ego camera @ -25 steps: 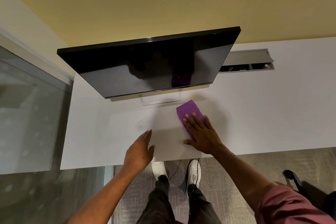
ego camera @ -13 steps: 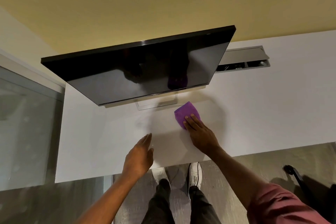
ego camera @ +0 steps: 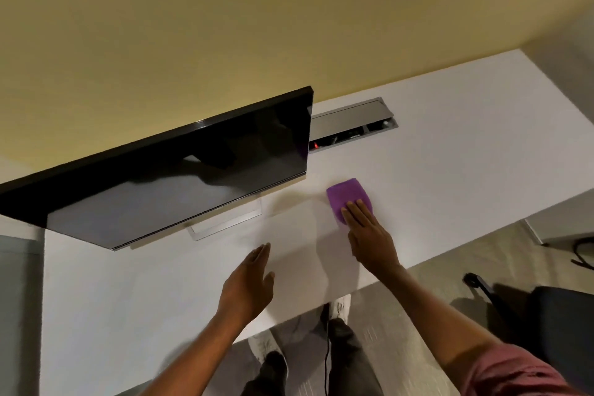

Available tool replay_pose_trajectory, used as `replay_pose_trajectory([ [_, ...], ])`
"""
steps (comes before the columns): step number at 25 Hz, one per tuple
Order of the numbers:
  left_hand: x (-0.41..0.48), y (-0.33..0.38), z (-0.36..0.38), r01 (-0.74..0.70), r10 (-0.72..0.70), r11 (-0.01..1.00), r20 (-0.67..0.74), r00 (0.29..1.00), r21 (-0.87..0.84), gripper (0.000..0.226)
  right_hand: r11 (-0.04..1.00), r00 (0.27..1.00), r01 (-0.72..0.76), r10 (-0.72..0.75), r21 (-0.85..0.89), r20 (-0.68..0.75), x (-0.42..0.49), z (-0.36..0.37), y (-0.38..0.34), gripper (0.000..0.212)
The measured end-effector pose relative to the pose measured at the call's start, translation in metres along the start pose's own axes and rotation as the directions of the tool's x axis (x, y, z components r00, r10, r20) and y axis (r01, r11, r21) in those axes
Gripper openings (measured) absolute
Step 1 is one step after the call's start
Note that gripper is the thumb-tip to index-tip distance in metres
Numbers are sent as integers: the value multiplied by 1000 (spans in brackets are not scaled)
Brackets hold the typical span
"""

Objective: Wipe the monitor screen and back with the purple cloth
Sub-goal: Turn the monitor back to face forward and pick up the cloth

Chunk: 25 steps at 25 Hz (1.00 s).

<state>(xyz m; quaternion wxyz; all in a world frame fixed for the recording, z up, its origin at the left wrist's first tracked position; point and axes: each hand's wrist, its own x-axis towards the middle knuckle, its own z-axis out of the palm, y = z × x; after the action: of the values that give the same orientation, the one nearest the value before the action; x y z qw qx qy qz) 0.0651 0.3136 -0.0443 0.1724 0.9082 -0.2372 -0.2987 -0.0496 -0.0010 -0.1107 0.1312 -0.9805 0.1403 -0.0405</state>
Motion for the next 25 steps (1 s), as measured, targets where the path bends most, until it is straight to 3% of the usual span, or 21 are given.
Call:
replay_pose_trajectory([
  [5,39,70,15,-59,59,997,0,998,-44,68,997,996,-73,73,1,-45,15,-32,91,59],
  [10,78,140,39,-85,87,995,36,996,-49,68,1000,1000,-14,14,-16,8,29,-40,162,58],
  [17,110,185,67,-77,79,997,62,995,-32,70,999,990,-5,11,-41,142,42,-18,212,54],
  [25,126,196,71,-42,42,999,71,997,4,69,995,975,48,-29,-84,222,43,-20,230,79],
])
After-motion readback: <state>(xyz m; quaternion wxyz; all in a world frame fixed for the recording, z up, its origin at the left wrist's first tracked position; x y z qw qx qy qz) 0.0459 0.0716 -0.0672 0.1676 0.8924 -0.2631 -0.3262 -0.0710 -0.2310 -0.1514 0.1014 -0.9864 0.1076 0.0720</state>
